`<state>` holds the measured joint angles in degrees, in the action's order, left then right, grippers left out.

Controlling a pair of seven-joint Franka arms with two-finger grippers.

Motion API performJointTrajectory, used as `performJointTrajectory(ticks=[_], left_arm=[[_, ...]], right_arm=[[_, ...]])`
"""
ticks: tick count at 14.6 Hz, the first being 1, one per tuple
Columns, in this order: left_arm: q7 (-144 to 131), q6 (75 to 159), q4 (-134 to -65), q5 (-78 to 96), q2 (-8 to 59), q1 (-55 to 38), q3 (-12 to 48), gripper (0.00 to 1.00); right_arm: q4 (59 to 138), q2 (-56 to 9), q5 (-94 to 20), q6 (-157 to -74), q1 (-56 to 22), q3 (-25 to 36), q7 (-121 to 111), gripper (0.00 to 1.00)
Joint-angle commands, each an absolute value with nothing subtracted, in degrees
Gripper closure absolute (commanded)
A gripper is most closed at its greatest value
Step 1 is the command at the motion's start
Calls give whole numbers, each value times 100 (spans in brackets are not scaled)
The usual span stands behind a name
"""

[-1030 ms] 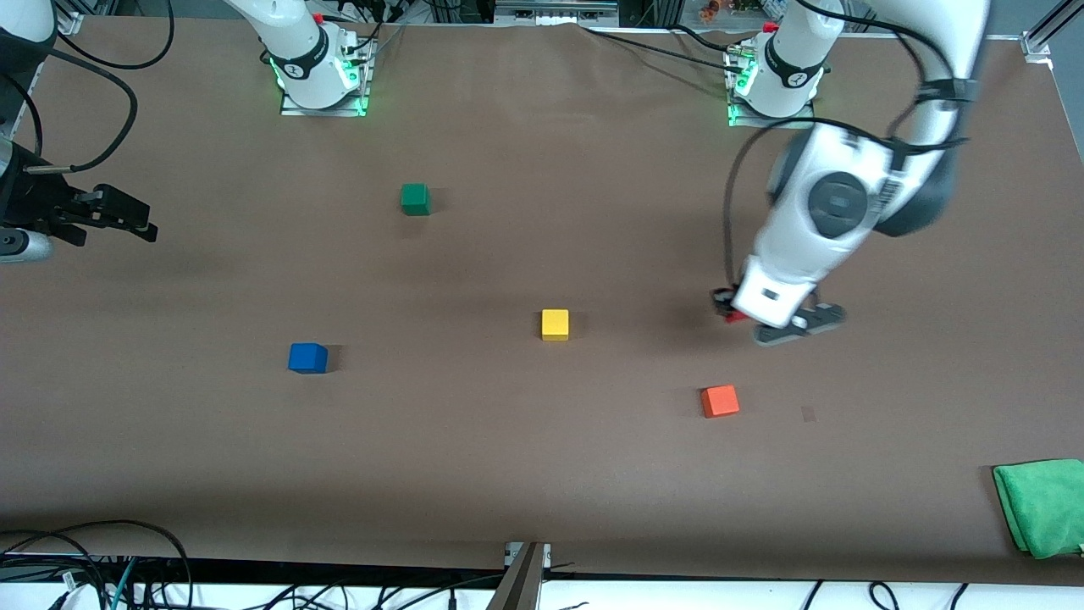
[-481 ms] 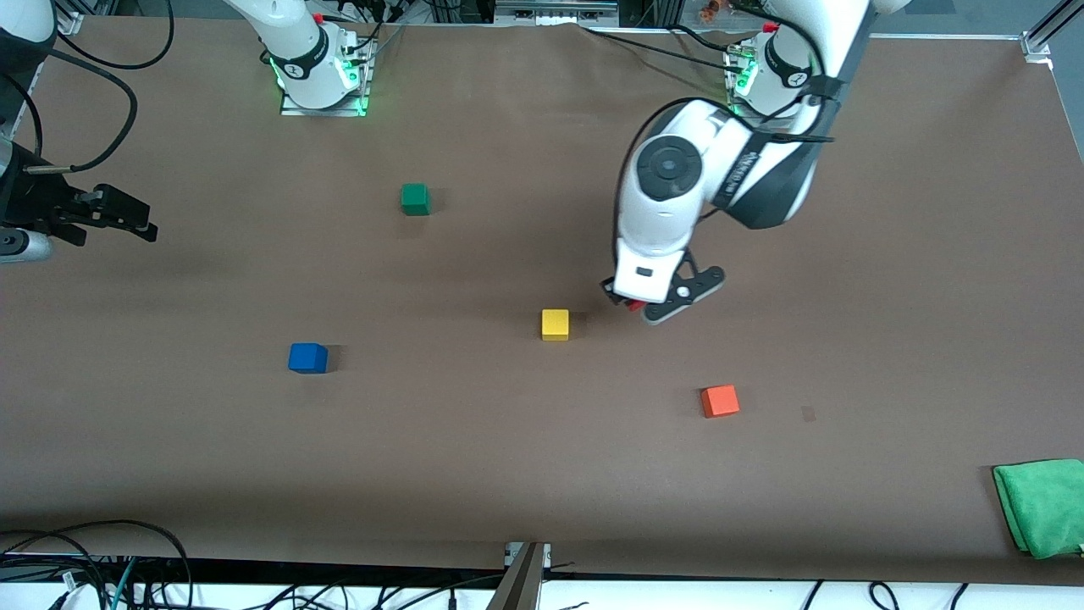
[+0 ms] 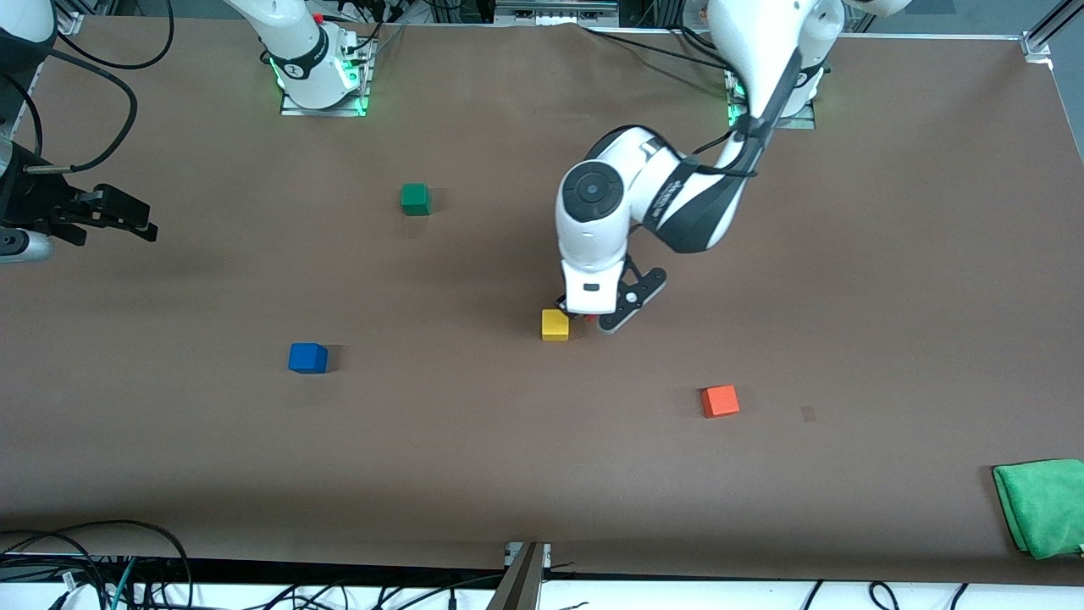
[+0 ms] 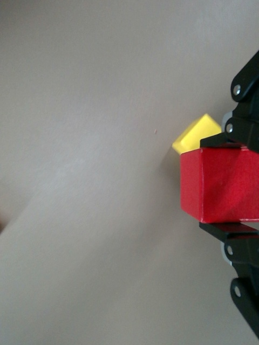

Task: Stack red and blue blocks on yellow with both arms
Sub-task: 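Lower the red cube onto the yellow cube with the left gripper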

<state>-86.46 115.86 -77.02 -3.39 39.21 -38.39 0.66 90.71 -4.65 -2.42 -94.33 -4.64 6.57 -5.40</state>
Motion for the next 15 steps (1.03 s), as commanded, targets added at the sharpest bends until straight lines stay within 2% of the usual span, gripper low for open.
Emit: performJointTrajectory(ticks=[1, 15], left_arm=[[-9280, 11724, -7154, -483, 4271, -4060, -35, 100], [-9729, 11944, -7207, -624, 4623, -4104, -53, 100]], right_arm=[[9105, -387, -220, -9387, -448, 659, -615, 0], [9018, -553, -123, -9536, -404, 650, -606, 0]])
